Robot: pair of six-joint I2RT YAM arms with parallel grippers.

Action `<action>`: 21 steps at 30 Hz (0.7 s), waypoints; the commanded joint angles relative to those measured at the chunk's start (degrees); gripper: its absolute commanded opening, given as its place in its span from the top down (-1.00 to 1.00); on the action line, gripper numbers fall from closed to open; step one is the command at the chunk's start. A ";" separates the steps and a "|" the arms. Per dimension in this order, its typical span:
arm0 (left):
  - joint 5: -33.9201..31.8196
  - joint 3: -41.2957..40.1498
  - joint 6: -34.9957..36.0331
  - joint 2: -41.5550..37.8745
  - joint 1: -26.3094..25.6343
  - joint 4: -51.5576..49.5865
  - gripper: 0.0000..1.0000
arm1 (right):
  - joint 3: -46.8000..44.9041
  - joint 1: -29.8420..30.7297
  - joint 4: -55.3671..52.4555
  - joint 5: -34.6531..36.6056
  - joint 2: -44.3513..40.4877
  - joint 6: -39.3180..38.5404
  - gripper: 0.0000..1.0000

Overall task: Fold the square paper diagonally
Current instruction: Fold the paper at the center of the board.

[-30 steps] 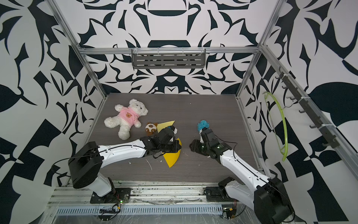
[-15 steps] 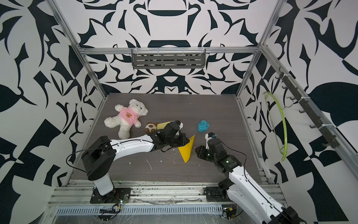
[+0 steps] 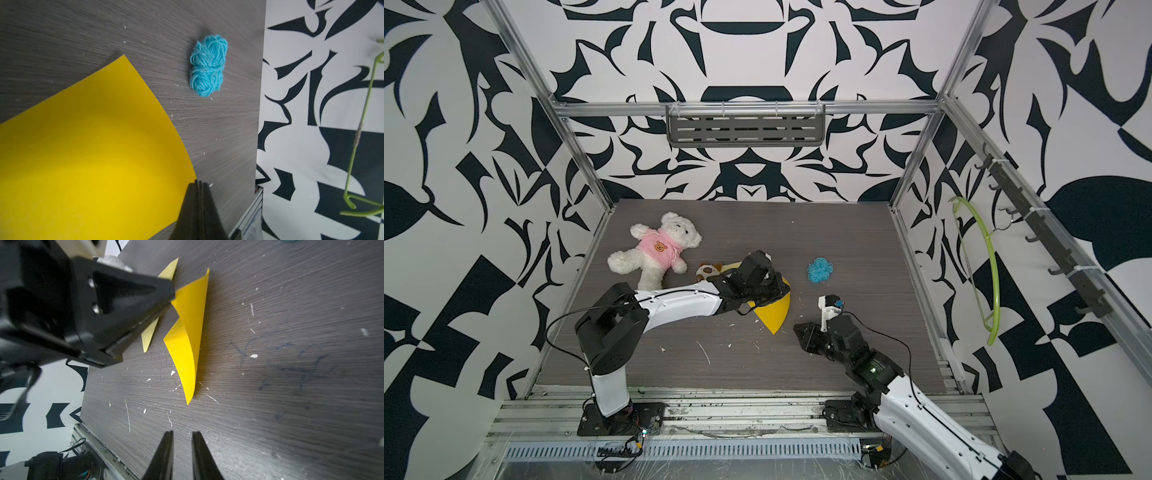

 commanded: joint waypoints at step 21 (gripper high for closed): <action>-6.99 6.23 -10.71 3.94 3.46 -9.11 1.00 | 6.84 -1.96 41.17 2.25 39.71 1.85 0.91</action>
